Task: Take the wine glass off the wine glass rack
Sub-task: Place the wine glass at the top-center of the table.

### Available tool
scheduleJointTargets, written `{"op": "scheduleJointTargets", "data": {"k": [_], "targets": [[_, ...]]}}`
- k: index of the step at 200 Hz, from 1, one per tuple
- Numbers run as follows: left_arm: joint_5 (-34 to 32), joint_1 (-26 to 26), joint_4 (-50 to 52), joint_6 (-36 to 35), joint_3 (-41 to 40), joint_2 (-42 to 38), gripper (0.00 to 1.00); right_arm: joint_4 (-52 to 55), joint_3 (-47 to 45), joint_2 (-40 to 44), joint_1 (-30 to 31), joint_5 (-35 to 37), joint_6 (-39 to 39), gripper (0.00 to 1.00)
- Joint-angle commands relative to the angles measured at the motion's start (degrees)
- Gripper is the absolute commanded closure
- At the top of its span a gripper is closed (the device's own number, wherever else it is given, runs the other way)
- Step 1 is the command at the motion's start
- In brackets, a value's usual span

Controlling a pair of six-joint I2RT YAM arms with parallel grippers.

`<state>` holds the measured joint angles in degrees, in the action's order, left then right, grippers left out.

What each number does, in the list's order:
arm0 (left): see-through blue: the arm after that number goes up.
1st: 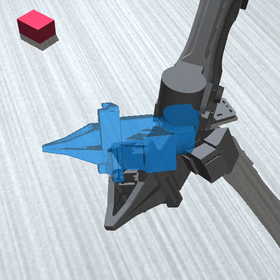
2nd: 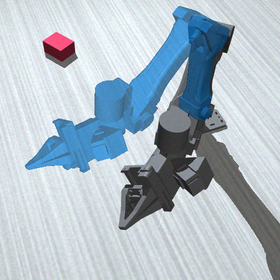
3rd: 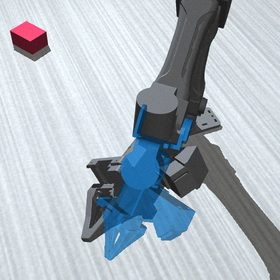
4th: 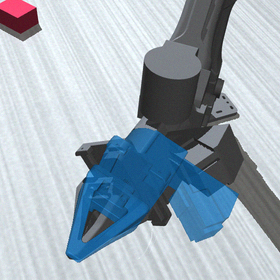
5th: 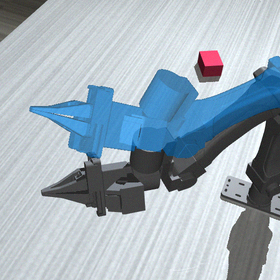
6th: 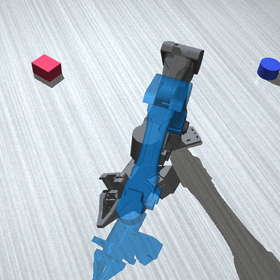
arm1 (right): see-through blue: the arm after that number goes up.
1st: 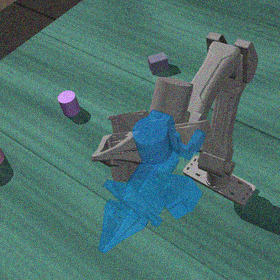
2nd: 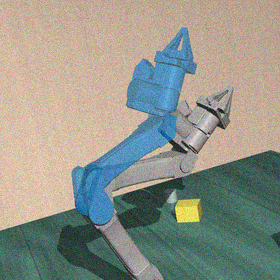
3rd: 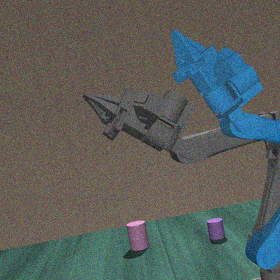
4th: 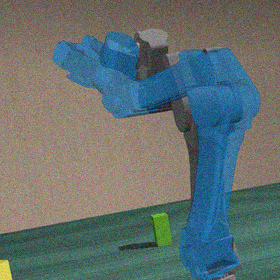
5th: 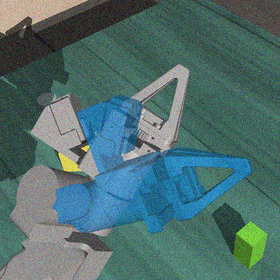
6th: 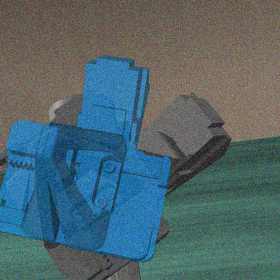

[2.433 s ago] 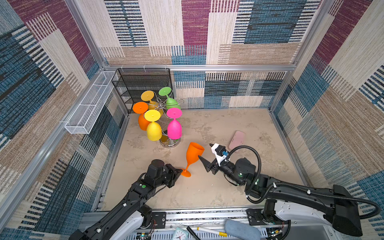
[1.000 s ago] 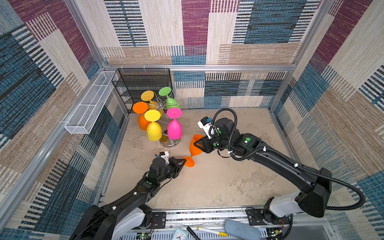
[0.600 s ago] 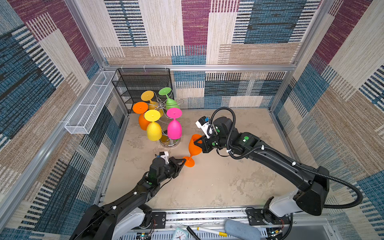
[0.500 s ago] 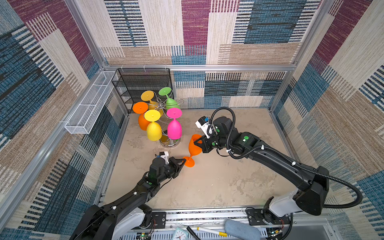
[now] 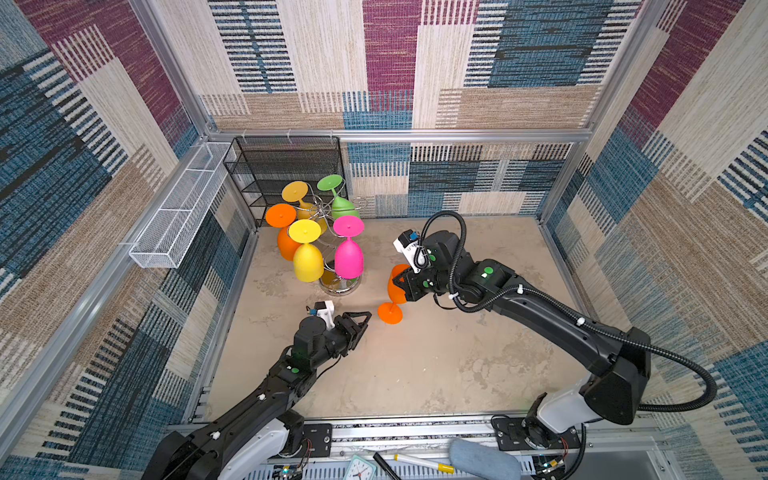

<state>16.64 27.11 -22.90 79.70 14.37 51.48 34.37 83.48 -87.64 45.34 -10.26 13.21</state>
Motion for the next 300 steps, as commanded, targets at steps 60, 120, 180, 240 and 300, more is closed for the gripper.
{"op": "scheduleJointTargets", "data": {"k": [60,120,180,240,300], "targets": [[-2.15,-0.29,14.29,-11.35,3.36,-5.66,0.43,2.19,13.21,-9.44,-8.35,9.32,-1.62,1.00],[-6.95,-0.27,32.82,-22.89,9.12,-12.68,0.31,11.21,41.61,-31.01,-14.07,12.19,-8.22,1.00],[-5.16,-0.30,35.59,-27.27,11.63,-8.97,0.30,17.00,70.69,-52.00,-15.80,10.96,-16.14,1.00],[-5.04,-0.31,35.90,-27.66,12.61,-6.86,0.30,9.83,65.36,-52.02,-16.06,9.22,-20.49,1.00],[-5.22,-0.23,35.98,-26.98,12.44,-6.88,0.31,7.93,64.26,-53.79,-15.99,7.67,-21.95,1.00]]}}
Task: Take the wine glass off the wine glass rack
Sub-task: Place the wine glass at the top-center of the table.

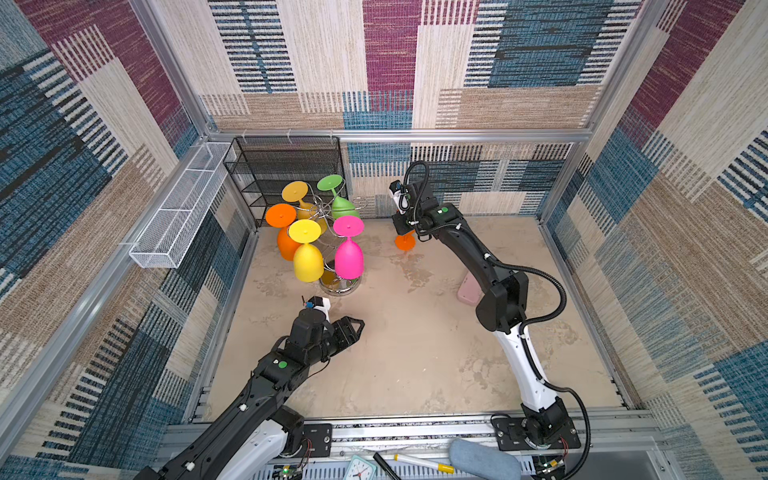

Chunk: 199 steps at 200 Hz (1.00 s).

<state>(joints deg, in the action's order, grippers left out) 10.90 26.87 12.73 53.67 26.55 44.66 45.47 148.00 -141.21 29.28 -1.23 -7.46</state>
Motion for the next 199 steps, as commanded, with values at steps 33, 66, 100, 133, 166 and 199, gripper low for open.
{"op": "scheduleJointTargets", "data": {"k": [33,66,100,133,166,199], "targets": [[0.45,-0.07,0.61,-1.19,0.44,-0.24,0.31,-3.97,-0.45,-0.74,0.12,-2.60,-1.27,1.00],[0.48,0.00,0.44,-1.07,0.44,0.06,0.31,-4.10,-0.36,-1.37,0.09,-2.95,-1.14,1.00],[0.44,0.00,0.07,-1.26,0.70,0.77,0.32,-4.16,-0.44,-1.85,0.42,-2.81,-1.46,0.93],[0.35,-0.03,-0.17,-1.23,0.70,1.02,0.32,-4.41,-0.37,-1.98,0.84,-2.21,-1.94,0.75],[0.04,-0.04,0.44,-1.59,1.09,0.60,0.32,-5.25,-0.23,-1.23,0.87,-1.36,-2.20,0.52],[-0.83,-0.07,2.84,-2.64,2.06,-0.88,0.32,-6.94,-0.26,1.00,0.98,-1.32,-2.21,0.34]]}}
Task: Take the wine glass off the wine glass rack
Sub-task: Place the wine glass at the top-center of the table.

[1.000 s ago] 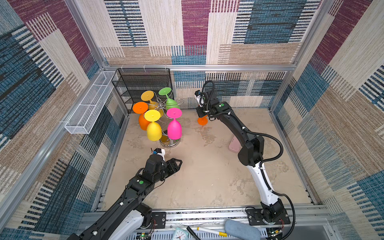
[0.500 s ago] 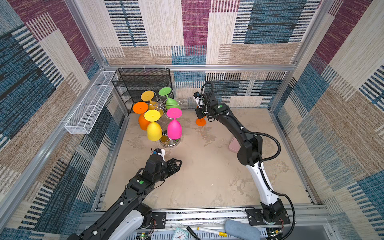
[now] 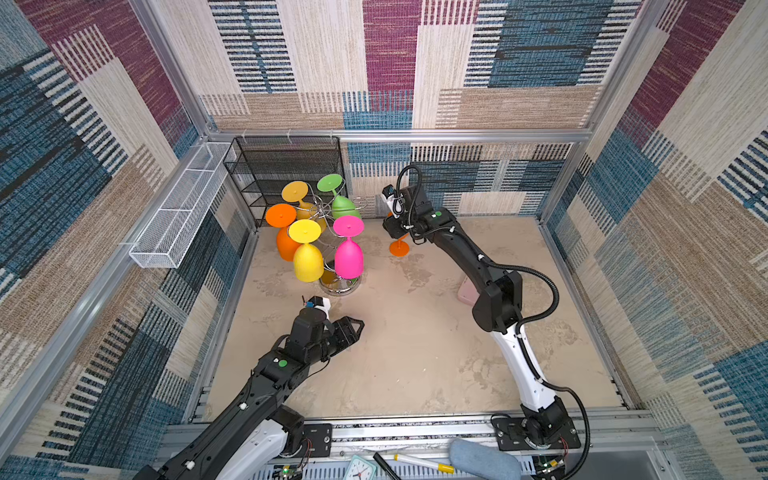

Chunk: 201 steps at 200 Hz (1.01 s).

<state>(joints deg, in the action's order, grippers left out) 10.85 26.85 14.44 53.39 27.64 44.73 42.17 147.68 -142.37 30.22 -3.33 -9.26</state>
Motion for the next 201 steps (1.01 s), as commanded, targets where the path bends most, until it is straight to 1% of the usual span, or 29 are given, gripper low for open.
{"op": "scheduleJointTargets", "data": {"k": [1,22,39,56,72,93,129,150,164,172,189,201], "targets": [[-0.81,0.00,1.22,-2.43,0.99,-1.04,0.32,-3.75,0.07,2.21,0.03,0.78,-0.41,0.33],[-1.75,-0.04,3.93,-3.03,1.45,-3.34,0.32,-5.22,-0.27,4.28,0.02,3.35,0.38,0.22],[-2.65,0.00,6.80,-3.44,1.68,-6.07,0.32,-6.23,-1.20,6.69,0.02,4.53,1.26,0.18],[-3.79,-0.05,10.27,-3.63,1.92,-9.54,0.31,-7.87,-4.55,10.21,0.02,5.72,2.53,0.15],[-4.89,0.02,14.05,-3.87,1.98,-13.04,0.31,-10.20,-10.10,14.38,0.06,7.18,4.40,0.14],[-6.09,0.00,18.52,-4.17,1.98,-17.35,0.31,-14.75,-19.95,21.59,0.02,8.42,7.76,0.14],[-6.41,0.02,22.62,-5.65,1.89,-21.04,0.30,-22.52,-38.03,36.09,0.02,8.55,16.98,0.15],[-5.93,0.01,22.70,-8.90,2.19,-20.93,0.30,-27.58,-49.29,45.09,0.02,5.35,23.05,0.14],[-6.25,0.04,22.75,-12.06,2.85,-19.95,0.30,-31.45,-55.72,50.82,0.06,1.49,27.94,0.14],[-6.46,0.04,22.75,-13.15,3.39,-19.16,0.30,-33.93,-60.89,53.68,0.02,-1.27,31.16,0.15],[-5.49,0.04,21.52,-15.56,4.67,-16.87,0.31,-39.01,-67.96,58.21,0.11,-7.08,38.25,0.16],[-5.33,0.00,21.42,-17.47,6.11,-15.09,0.32,-42.17,-71.71,60.29,0.28,-9.90,42.94,0.16]]}}
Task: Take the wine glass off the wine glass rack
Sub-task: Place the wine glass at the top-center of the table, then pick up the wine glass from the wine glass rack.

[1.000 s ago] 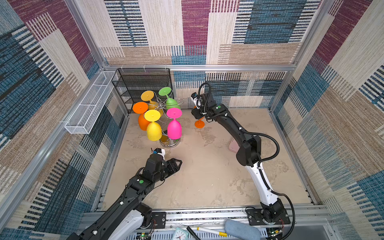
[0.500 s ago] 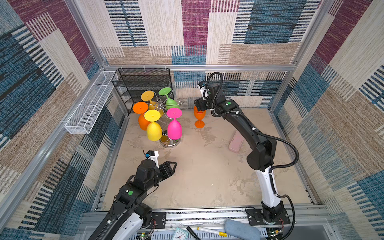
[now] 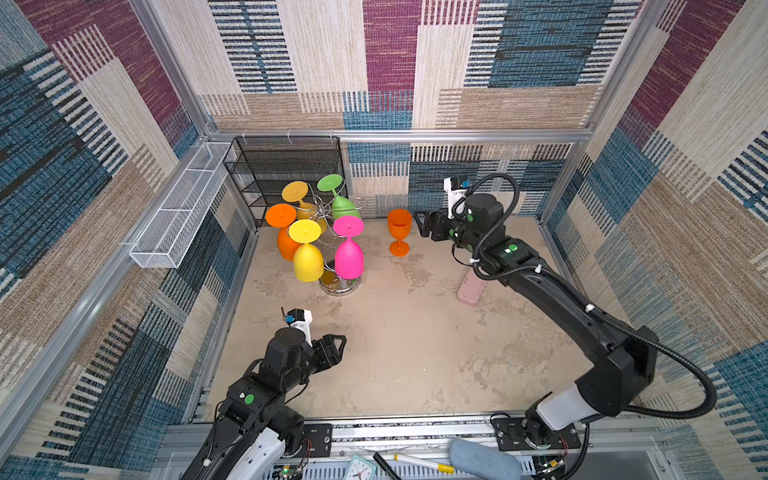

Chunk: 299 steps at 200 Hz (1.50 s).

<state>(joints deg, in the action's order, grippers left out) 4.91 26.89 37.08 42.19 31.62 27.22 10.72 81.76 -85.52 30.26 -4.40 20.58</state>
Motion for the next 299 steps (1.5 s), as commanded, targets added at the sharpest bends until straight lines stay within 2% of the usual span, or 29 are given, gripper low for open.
{"op": "scheduleJointTargets", "data": {"k": [1,22,69,112,140,157,205,299], "targets": [[0.58,-0.02,-1.22,-6.48,2.22,2.54,0.32,-11.03,-6.07,3.61,0.28,-9.11,13.49,0.17],[0.30,-0.01,-1.22,-9.21,4.76,3.97,0.33,-15.29,-9.46,5.58,1.45,-11.79,19.56,0.18],[0.75,0.03,0.35,-14.66,9.69,4.25,0.33,-21.41,-10.19,5.09,5.30,-11.54,29.78,0.21],[2.01,0.16,4.88,-22.37,15.51,5.47,0.31,-24.42,-6.34,-0.07,7.46,-13.56,35.37,0.27],[1.68,0.18,4.87,-26.20,14.99,4.62,0.31,-25.82,-4.79,-2.64,8.40,-13.28,37.48,0.30],[0.57,0.17,4.29,-26.73,13.96,3.35,0.31,-25.93,-3.62,-4.12,8.67,-13.49,38.32,0.32],[3.66,0.17,2.23,-26.95,12.83,1.33,0.31,-26.88,-1.80,-8.05,9.44,-14.47,40.83,0.41],[7.47,0.12,0.05,-27.60,11.39,-0.42,0.31,-30.02,0.03,-12.90,11.14,-13.78,44.15,0.53]]}}
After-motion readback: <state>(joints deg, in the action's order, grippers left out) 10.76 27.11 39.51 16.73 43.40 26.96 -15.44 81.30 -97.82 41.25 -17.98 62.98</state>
